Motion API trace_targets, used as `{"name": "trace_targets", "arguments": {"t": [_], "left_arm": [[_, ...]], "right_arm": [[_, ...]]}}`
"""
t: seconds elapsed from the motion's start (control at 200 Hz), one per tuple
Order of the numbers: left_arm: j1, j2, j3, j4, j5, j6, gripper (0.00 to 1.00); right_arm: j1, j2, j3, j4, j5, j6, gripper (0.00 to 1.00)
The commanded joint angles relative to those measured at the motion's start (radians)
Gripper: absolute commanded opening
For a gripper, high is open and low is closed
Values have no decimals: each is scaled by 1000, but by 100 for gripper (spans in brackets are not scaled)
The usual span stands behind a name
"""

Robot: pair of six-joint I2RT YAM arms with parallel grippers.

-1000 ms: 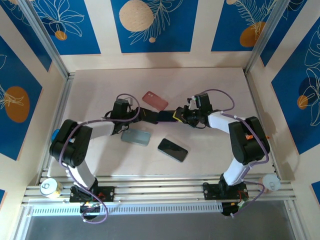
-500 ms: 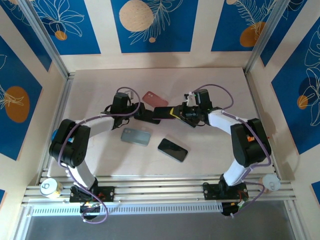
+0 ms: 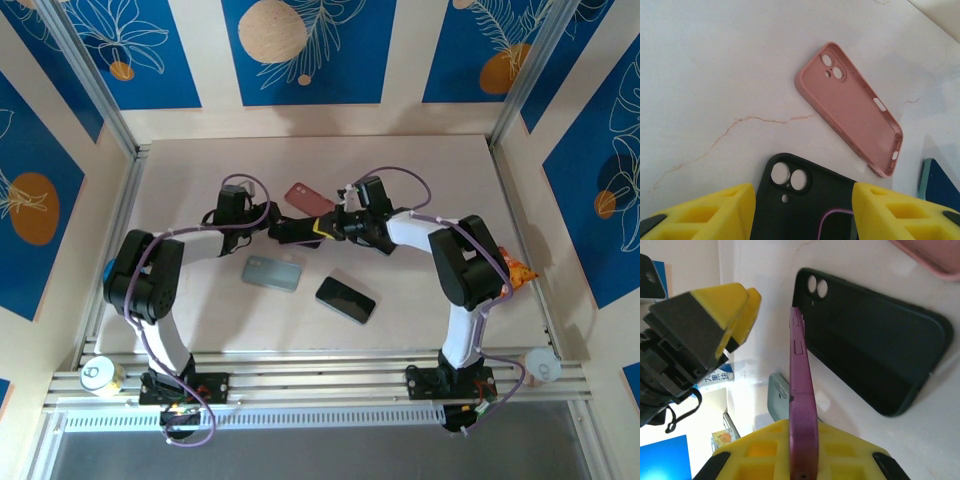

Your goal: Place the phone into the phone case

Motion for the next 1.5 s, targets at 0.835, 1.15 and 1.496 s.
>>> {"name": "trace_targets", "arguments": {"t": [0.835, 1.15, 1.496], "left_arm": [[8, 153, -3, 181, 59, -55, 54], [7, 158, -37, 236, 94, -91, 54], [6, 163, -54, 253, 105, -107, 54]], "right_arm": [[-21, 143, 71, 154, -35, 154, 0], [-11, 168, 86, 133, -7, 152, 0], [2, 210, 117, 134, 12, 165, 0]]}}
